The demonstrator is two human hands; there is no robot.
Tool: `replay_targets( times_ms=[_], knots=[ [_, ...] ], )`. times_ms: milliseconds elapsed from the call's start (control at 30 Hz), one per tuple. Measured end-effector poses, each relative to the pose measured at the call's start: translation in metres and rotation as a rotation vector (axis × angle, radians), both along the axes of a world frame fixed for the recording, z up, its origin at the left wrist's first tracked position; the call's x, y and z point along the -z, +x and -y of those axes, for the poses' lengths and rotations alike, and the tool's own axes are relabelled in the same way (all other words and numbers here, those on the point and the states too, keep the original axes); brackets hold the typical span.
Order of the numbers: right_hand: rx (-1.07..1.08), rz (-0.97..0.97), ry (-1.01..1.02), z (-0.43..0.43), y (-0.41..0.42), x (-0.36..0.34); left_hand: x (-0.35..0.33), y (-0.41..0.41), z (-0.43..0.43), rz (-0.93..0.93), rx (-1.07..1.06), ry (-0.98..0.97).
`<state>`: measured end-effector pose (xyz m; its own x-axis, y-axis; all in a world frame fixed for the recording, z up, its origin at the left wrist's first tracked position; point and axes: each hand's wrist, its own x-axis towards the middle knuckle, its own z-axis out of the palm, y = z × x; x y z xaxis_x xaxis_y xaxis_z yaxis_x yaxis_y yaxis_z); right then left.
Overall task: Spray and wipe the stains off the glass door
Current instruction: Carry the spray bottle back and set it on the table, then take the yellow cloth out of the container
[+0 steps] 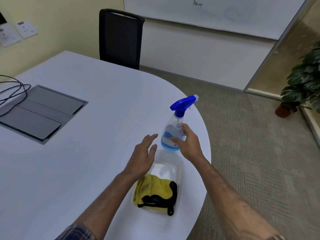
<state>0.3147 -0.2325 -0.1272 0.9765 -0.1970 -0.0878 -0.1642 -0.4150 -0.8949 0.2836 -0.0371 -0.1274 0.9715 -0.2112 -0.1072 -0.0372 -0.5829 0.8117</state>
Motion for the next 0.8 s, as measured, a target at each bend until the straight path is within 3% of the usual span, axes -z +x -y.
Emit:
replay_targets(
  times_ms=[200,600,800],
  knots=[
    [-0.013,-0.043,-0.039,-0.006,0.008,0.017,0.018,0.005,-0.009,0.072,0.139,0.174],
    [-0.05,-0.072,-0.061,-0.002,0.007,0.033,0.042,-0.015,-0.037,0.129,0.144,0.283],
    [-0.02,-0.08,-0.075,-0.003,-0.006,0.034,0.049,-0.029,-0.034,0.049,0.179,0.562]
  ],
)
